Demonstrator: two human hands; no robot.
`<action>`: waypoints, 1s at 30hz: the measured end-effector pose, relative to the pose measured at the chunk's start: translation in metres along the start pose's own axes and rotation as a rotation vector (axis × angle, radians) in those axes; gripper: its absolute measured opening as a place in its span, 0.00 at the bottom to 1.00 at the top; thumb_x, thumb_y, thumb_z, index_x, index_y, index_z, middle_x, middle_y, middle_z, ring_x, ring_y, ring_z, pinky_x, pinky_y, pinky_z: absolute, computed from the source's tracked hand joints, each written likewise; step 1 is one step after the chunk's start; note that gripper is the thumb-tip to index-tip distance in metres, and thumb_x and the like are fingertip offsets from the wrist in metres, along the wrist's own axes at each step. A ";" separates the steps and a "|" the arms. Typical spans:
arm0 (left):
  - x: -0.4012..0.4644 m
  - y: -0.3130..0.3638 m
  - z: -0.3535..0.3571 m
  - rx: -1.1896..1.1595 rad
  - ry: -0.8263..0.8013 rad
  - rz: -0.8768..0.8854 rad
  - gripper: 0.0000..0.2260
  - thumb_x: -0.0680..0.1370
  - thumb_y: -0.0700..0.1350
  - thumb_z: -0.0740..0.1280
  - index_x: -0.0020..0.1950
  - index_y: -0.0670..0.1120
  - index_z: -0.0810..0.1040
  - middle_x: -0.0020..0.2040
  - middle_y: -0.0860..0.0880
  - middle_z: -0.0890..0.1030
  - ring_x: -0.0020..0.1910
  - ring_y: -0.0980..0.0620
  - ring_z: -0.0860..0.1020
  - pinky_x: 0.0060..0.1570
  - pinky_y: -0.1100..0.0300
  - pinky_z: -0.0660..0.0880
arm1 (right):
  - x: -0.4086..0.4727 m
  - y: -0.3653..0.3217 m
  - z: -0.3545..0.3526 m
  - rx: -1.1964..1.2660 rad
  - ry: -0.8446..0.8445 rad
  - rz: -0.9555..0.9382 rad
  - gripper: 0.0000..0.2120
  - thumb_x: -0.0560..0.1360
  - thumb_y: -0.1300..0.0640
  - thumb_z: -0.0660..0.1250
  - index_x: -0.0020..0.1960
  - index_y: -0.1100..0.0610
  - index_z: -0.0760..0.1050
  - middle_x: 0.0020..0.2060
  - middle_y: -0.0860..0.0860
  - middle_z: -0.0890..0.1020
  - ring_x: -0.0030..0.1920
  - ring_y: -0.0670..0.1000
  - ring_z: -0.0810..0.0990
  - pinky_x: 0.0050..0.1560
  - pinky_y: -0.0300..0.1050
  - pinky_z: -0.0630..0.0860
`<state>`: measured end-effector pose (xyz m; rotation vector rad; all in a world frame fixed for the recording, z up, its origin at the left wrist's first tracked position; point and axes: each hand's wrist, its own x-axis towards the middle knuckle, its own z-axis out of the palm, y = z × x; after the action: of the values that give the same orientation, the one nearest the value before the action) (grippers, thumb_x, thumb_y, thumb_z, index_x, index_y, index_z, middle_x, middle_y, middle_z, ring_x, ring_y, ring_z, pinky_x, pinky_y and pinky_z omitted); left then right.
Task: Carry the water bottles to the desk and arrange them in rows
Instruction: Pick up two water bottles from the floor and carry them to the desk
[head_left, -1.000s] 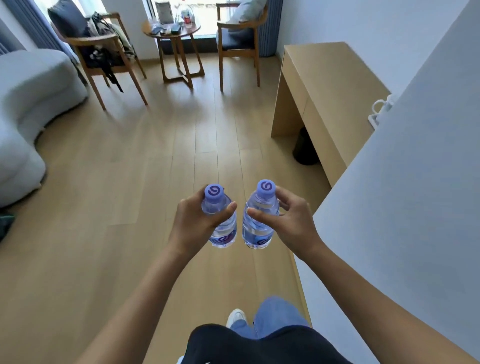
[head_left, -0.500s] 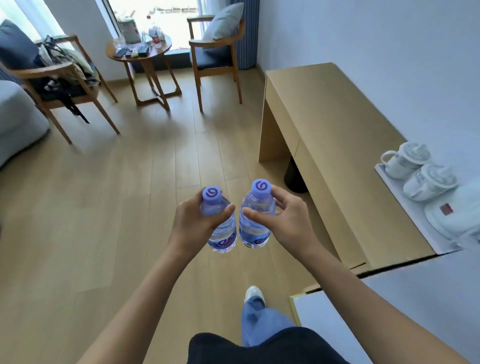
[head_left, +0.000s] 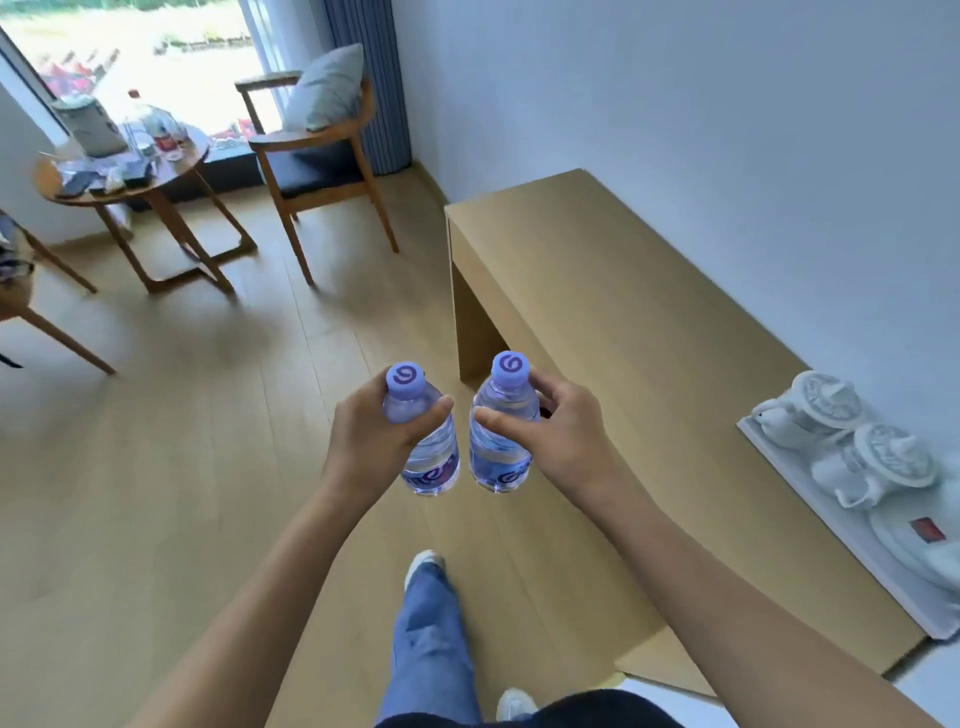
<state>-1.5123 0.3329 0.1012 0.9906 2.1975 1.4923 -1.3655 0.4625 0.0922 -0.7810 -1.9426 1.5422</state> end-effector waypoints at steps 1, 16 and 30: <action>0.021 -0.005 0.001 0.002 -0.025 0.009 0.13 0.71 0.47 0.77 0.42 0.63 0.77 0.39 0.65 0.81 0.36 0.66 0.78 0.38 0.74 0.74 | 0.017 0.001 0.003 -0.008 0.025 0.001 0.16 0.67 0.56 0.80 0.54 0.52 0.82 0.44 0.39 0.86 0.44 0.40 0.84 0.45 0.29 0.76; 0.289 -0.004 0.055 0.003 -0.435 0.094 0.08 0.70 0.49 0.77 0.41 0.51 0.78 0.38 0.53 0.83 0.39 0.54 0.81 0.44 0.51 0.80 | 0.198 0.005 -0.006 0.004 0.468 0.119 0.15 0.66 0.56 0.81 0.51 0.49 0.82 0.43 0.38 0.85 0.45 0.38 0.82 0.43 0.28 0.73; 0.451 0.001 0.232 -0.019 -0.590 0.118 0.11 0.69 0.50 0.78 0.44 0.56 0.77 0.40 0.61 0.81 0.39 0.65 0.79 0.36 0.75 0.72 | 0.338 0.070 -0.145 -0.106 0.736 0.258 0.16 0.65 0.56 0.81 0.48 0.46 0.79 0.42 0.40 0.84 0.43 0.34 0.80 0.41 0.25 0.70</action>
<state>-1.6965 0.8035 0.0632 1.3633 1.7228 1.0731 -1.4873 0.8155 0.0718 -1.4462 -1.4101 1.0556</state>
